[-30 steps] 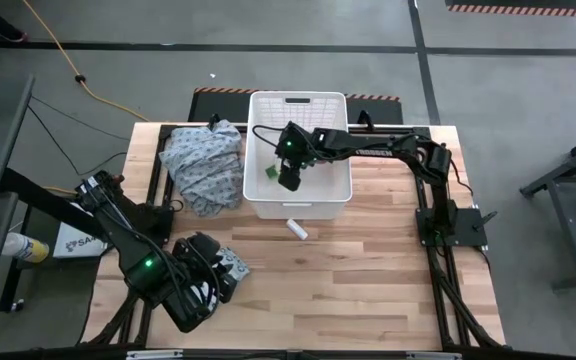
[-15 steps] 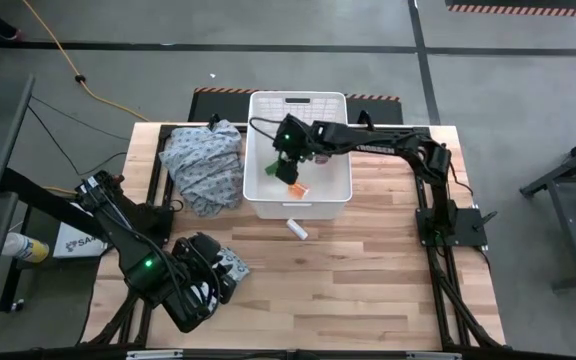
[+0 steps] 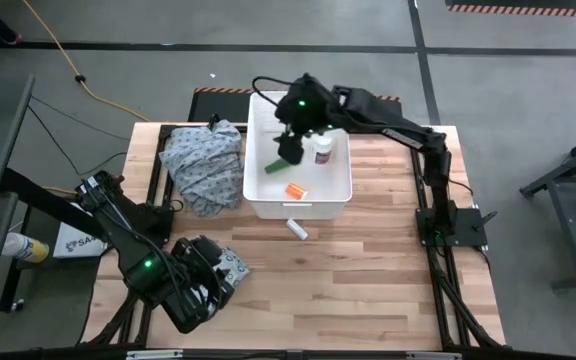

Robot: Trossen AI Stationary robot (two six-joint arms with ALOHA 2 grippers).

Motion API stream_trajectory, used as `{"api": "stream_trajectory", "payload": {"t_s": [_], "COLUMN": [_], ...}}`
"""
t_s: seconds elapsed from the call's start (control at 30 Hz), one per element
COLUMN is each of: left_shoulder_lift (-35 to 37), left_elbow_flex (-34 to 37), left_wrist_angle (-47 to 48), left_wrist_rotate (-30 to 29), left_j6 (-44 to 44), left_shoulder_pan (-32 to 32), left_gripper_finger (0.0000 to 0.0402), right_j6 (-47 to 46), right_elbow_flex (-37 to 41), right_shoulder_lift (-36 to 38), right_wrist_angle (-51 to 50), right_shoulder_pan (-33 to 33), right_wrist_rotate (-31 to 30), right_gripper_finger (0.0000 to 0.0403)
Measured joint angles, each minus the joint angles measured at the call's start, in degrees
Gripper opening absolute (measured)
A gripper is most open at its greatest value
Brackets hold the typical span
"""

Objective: Pick & place medical supplies in basket/bin
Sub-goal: Put the white roll gauze into the white bin

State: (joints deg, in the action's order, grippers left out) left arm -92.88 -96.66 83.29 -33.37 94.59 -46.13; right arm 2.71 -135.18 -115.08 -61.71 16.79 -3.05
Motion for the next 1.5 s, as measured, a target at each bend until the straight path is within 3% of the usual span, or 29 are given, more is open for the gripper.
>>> {"api": "stream_trajectory", "payload": {"t_s": [0.4, 0.7, 0.97, 1.23, 1.5], "left_shoulder_lift": [0.00, 0.02, 0.02, 0.02, 0.02], "left_elbow_flex": [0.00, 0.00, 0.00, 0.00, 0.00], "left_wrist_angle": [1.07, 1.85, 2.05, 3.48, 6.90], "left_wrist_rotate": [0.93, 0.94, 1.06, 4.47, 5.62], "left_j6": [-4.79, -4.81, -4.81, -4.81, -4.83], "left_shoulder_pan": [-0.01, 0.00, 0.00, -0.02, -0.02], "left_gripper_finger": [0.0195, 0.0195, 0.0195, 0.0195, 0.0195], "right_j6": [-5.46, -15.32, -28.66, -45.36, -51.82], "right_elbow_flex": [15.71, 27.02, 43.76, 60.14, 70.39], "right_shoulder_lift": [17.09, 23.91, 24.43, 24.38, 24.34], "right_wrist_angle": [-6.84, -3.72, 11.24, 28.35, 44.35], "right_shoulder_pan": [-12.44, -26.38, -34.41, -33.12, -32.82], "right_wrist_rotate": [7.61, 7.62, 2.13, 0.03, -0.47], "right_gripper_finger": [0.0265, 0.0265, 0.0265, 0.0265, 0.0265]}}
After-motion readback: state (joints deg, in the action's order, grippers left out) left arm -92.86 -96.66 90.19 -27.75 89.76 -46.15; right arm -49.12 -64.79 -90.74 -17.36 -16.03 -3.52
